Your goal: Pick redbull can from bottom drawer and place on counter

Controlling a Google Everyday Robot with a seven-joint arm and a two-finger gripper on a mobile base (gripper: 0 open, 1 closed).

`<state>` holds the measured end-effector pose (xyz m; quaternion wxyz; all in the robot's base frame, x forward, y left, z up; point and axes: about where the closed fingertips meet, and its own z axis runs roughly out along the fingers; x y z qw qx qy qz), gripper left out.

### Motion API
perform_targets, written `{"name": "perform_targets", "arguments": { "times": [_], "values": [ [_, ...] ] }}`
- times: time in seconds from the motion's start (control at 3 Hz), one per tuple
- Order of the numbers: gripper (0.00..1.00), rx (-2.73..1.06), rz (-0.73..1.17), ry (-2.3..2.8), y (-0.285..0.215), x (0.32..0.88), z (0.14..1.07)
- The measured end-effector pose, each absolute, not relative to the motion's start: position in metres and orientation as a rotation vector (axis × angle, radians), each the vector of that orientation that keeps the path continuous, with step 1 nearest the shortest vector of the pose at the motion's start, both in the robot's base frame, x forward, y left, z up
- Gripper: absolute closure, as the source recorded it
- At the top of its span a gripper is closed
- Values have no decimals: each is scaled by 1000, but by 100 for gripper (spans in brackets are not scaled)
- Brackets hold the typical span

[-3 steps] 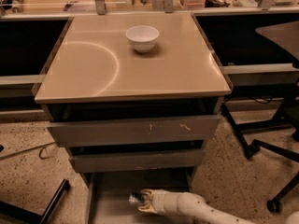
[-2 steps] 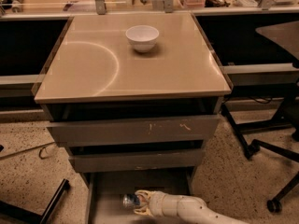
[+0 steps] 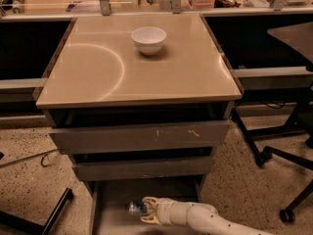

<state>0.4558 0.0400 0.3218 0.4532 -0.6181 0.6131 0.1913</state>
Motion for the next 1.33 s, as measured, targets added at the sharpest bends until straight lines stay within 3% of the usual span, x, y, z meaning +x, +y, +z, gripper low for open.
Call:
{"name": "perform_targets", "arguments": {
  "times": [0.67,1.33],
  "values": [
    [100,-1495,453,1405,81,425,491],
    [100,-1542,386,1365,79,431,520]
  ]
}}
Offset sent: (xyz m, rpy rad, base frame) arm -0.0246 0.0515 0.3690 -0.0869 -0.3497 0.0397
